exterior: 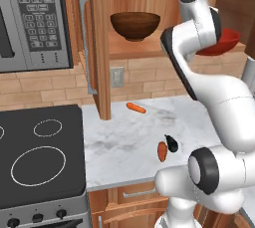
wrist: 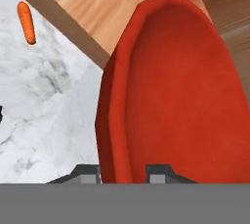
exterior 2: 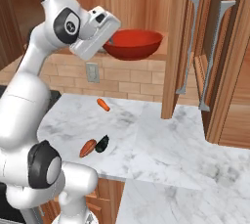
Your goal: Pick both bowls and place them on the counter. Then place the sweet potato in one bowl and place the eggplant in the other bowl.
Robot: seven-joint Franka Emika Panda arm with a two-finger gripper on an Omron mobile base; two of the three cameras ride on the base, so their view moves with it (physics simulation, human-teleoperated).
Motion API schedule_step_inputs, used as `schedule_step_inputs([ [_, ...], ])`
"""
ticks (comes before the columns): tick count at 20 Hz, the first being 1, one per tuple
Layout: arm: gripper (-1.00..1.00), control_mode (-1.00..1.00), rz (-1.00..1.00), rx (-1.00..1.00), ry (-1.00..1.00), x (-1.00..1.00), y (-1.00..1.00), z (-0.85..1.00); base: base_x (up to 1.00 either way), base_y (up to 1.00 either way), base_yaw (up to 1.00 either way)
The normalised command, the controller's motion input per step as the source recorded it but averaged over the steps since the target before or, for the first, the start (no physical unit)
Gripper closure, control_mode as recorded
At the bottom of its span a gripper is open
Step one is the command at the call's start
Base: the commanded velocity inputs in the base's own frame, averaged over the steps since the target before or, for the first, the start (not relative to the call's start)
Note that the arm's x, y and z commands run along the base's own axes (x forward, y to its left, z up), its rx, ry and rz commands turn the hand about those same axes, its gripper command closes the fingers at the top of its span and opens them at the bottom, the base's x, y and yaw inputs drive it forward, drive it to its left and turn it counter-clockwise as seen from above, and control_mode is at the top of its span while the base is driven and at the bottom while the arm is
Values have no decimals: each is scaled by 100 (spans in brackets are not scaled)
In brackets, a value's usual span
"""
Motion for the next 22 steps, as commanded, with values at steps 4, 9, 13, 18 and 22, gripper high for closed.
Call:
schedule_step_inputs([
  [4,100,-100,-5,-3,2,-96,10,-8,0,0,0],
  [9,100,-100,-2,-1,5,-79,4,-48,0,0,0],
  [13,100,-100,0,0,8,-65,0,-63,0,0,0],
  [18,100,-100,-3,0,12,-13,-2,-66,0,0,0],
  [22,100,-100,0,0,8,9,-18,-63,0,0,0],
])
